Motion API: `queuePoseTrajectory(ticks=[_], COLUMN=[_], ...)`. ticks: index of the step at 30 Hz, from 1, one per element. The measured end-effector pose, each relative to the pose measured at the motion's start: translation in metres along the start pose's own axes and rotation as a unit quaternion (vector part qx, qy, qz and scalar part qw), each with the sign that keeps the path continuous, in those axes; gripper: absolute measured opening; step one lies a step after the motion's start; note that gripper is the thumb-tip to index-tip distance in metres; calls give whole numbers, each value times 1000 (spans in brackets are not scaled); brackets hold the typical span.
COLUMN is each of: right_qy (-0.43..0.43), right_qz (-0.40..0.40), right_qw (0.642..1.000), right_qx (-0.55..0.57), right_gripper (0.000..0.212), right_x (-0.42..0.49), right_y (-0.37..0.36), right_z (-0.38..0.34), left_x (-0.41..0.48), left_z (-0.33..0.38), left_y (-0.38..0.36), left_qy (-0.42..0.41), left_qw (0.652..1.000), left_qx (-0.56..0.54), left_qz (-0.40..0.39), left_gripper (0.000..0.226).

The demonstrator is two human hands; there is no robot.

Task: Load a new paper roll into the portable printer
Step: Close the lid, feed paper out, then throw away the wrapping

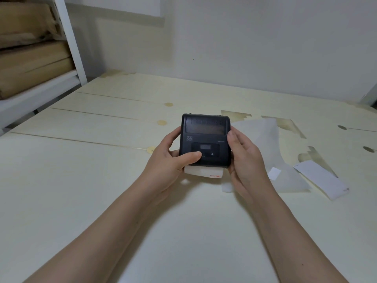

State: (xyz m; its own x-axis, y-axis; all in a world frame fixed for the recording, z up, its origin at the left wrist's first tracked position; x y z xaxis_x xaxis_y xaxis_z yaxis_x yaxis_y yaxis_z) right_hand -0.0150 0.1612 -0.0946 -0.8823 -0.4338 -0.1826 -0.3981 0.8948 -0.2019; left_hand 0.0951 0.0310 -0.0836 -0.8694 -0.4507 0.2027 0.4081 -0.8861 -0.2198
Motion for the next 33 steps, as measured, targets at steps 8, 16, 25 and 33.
queuePoseTrajectory(ticks=[8, 16, 25, 33], right_qy=[7, -1, 1, 5], right_qz=[-16, -21, -46, -64], right_qw=[1000, 999, 999, 998], right_qx=[7, 30, 24, 14], right_gripper=[36, 34, 36, 37], right_x=[-3, -6, -7, -5], right_y=[0, -1, -2, -3], right_z=[-2, -5, -5, -3], left_x=[-2, -3, -1, 1], left_z=[5, 6, 5, -2], left_y=[-2, -3, -2, 1], left_qy=[-7, -11, -13, -15], left_qw=[1000, 999, 999, 998], left_qx=[5, -24, -35, -42], left_qz=[14, 34, 38, 42], left_gripper=[71, 71, 70, 78])
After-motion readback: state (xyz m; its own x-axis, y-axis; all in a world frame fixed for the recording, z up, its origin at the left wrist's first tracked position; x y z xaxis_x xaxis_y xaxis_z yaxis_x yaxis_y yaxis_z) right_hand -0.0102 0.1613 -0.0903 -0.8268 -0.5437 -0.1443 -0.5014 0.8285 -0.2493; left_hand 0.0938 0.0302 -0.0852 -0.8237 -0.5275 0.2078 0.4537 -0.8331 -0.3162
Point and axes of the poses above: each hand's wrist, its own x-axis towards the middle knuckle, its own y-axis out of the back of the hand, z = x × y, the point moved 1 cm from there along x, towards the middle knuckle, and after that the axes turned 14 degrees about -y, right-handed, at the moved point
